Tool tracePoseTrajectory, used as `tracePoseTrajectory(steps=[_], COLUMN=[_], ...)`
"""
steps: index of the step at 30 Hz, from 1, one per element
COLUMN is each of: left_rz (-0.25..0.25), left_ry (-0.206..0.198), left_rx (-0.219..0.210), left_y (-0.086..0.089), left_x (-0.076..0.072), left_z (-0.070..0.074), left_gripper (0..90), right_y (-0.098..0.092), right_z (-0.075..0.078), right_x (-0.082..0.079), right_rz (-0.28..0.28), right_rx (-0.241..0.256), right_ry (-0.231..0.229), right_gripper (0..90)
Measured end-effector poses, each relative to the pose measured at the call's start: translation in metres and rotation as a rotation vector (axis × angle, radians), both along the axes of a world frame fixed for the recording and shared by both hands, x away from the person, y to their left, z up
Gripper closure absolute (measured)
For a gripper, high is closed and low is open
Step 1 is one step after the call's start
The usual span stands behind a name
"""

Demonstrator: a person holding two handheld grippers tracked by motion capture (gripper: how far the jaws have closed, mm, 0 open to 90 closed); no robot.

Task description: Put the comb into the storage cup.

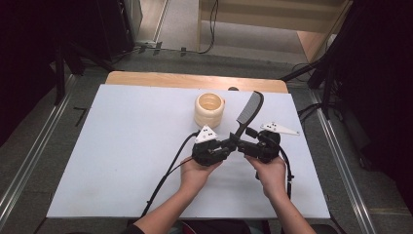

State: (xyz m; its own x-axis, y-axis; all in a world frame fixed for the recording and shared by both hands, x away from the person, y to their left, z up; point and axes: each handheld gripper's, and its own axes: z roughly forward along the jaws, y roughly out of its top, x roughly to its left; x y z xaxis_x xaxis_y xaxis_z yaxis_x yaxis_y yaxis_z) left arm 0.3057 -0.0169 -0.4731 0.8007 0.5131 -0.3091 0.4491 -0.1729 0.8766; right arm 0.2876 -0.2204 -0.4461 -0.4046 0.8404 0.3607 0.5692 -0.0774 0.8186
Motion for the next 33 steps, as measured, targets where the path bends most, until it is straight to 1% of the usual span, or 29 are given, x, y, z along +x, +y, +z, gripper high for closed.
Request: tracePoseTrajectory(steps=[5,7,10,11,12,13,15,16,20,22,24,26,28,30,33], left_rz=[0.001,0.002,0.005,0.005,0.007,0.007,0.015,0.015,0.02,0.019,0.019,0.018,0.019,0.02,0.019], left_ry=[-0.013,-0.015,-0.021,-0.021,-0.021,-0.021,-0.026,-0.026,-0.032,-0.034,-0.036,-0.036,-0.033,-0.031,-0.026], left_rx=[0.011,0.009,0.007,0.007,0.004,0.004,0.007,0.007,-0.001,0.002,0.0,-0.001,-0.001,0.0,0.001], left_y=[-0.001,-0.002,-0.003,-0.003,-0.003,-0.003,-0.002,-0.002,-0.002,-0.002,-0.002,-0.003,-0.003,-0.003,-0.003], left_x=[0.0,-0.001,-0.001,-0.001,-0.001,-0.001,-0.001,-0.001,0.0,0.0,0.0,0.0,0.0,0.001,0.001], left_z=[-0.001,-0.001,-0.001,-0.001,-0.001,-0.001,-0.001,-0.001,-0.001,-0.001,-0.002,-0.002,-0.002,-0.003,-0.003], left_gripper=[73.3,73.3,73.3,73.3,73.3,73.2,73.2,73.2,73.2,73.2,73.2,73.2,73.2,73.1,73.0], right_y=[0.002,0.003,0.005,0.005,0.006,0.006,0.006,0.005,0.004,0.004,0.003,0.002,0.002,0.001,0.0], right_z=[0.0,0.0,0.001,0.001,0.002,0.002,0.004,0.005,0.005,0.005,0.005,0.005,0.005,0.005,0.004], right_x=[0.005,0.007,0.01,0.01,0.011,0.012,0.011,0.011,0.014,0.014,0.014,0.015,0.015,0.016,0.017], right_rz=[0.002,0.004,0.003,0.003,-0.003,-0.008,-0.026,-0.032,-0.032,-0.033,-0.042,-0.04,-0.04,-0.038,-0.036], right_rx=[0.032,0.037,0.047,0.047,0.061,0.064,0.069,0.082,0.112,0.113,0.137,0.155,0.16,0.173,0.181], right_ry=[0.045,0.055,0.076,0.076,0.096,0.105,0.109,0.115,0.171,0.176,0.193,0.203,0.208,0.224,0.236], right_gripper=[29.5,31.9,38.2,38.2,44.2,46.9,53.7,55.1,61.8,62.6,64.6,65.8,66.1,67.0,67.7])
